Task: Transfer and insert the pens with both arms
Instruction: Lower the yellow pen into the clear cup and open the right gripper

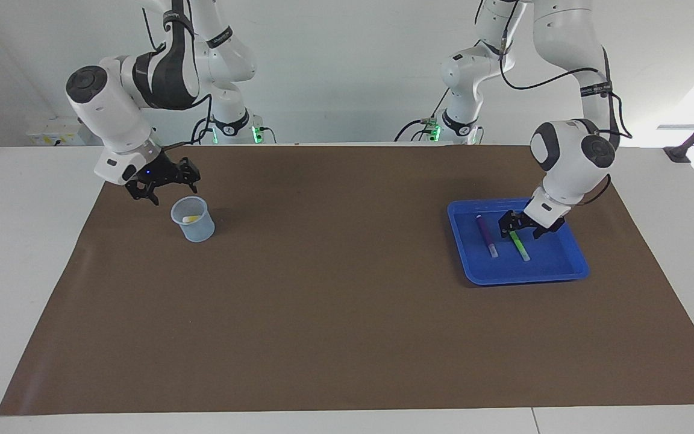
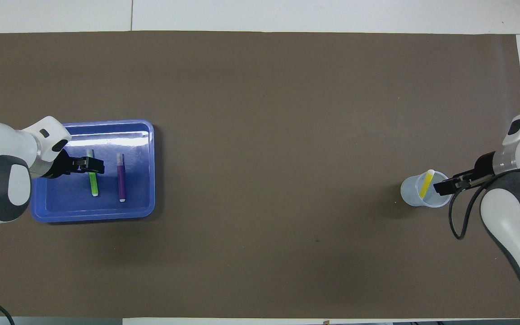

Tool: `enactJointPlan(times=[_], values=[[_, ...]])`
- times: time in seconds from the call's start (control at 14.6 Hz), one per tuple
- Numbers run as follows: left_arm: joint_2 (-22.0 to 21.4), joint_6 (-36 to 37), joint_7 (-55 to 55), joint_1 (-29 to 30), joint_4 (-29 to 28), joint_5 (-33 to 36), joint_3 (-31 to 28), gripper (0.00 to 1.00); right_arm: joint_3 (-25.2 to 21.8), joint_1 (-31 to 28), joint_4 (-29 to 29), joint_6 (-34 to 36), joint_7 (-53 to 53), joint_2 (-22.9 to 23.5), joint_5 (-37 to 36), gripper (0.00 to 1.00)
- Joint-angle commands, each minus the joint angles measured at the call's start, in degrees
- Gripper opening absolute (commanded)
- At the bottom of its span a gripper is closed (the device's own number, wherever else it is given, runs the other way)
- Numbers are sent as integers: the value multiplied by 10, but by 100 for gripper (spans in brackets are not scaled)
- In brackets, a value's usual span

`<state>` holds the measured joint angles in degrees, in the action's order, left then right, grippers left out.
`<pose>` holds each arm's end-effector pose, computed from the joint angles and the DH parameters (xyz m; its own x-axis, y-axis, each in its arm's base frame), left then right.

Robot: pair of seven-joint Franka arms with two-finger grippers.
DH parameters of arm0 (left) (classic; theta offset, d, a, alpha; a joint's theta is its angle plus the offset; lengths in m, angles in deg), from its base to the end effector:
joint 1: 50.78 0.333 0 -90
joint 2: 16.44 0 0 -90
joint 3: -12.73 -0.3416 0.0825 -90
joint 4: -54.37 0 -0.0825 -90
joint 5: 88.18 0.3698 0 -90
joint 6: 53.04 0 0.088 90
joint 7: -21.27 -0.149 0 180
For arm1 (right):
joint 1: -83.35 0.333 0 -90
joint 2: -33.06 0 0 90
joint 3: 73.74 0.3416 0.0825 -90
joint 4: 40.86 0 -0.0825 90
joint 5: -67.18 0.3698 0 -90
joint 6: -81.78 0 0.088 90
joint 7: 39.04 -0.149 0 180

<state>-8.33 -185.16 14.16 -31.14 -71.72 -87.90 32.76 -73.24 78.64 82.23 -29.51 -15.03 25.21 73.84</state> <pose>0.5352 -0.0026 0.3133 0.9910 -0.1318 -0.0219 -0.1306 -0.9903 0.0479 0.4822 -0.0230 0.4455 0.9548 0.2963 -0.0227 0.2914 -0.9486 -0.1237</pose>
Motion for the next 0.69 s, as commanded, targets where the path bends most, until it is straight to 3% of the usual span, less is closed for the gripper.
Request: enactJointPlan(times=[0.0, 0.27, 0.62], values=[[3, -37, -17, 2, -20, 15, 0, 83, 6, 18, -29, 21, -9, 2, 82, 100], [6, -40, -23, 3, -26, 17, 0, 80, 6, 50, -33, 19, -136, 0, 198, 100], [5, -44, -23, -2, -37, 17, -1, 67, 6, 69, -33, 12, -242, 0, 321, 100]])
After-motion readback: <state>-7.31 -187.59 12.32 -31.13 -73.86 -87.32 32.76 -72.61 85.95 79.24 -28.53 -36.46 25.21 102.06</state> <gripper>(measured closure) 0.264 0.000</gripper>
